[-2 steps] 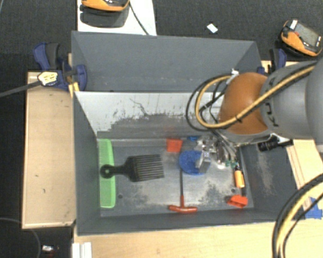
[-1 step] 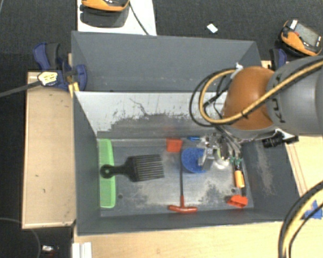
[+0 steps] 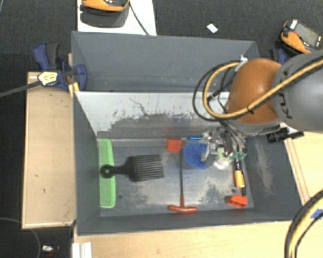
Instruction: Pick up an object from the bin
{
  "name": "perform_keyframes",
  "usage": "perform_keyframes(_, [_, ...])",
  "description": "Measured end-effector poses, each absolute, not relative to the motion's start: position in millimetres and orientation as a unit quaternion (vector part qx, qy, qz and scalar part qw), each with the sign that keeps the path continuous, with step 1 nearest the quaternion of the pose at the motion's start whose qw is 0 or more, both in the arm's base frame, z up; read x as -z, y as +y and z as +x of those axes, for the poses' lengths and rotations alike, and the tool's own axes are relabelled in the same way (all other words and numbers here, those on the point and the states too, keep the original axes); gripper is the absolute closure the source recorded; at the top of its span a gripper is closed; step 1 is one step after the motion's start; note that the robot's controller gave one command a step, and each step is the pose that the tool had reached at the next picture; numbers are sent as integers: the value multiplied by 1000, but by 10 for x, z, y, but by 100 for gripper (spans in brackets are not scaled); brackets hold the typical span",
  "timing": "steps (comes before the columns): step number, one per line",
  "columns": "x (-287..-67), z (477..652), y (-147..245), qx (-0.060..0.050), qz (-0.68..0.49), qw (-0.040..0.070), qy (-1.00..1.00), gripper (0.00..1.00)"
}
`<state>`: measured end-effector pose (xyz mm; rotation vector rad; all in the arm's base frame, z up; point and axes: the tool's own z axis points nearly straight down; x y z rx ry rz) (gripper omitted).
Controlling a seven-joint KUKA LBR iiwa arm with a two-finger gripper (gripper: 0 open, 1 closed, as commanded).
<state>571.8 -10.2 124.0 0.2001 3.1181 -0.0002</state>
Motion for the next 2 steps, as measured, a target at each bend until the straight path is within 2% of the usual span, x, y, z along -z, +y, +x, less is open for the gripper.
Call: perform_keyframes(2, [-1386,5733,-105,0,62,12,998,100])
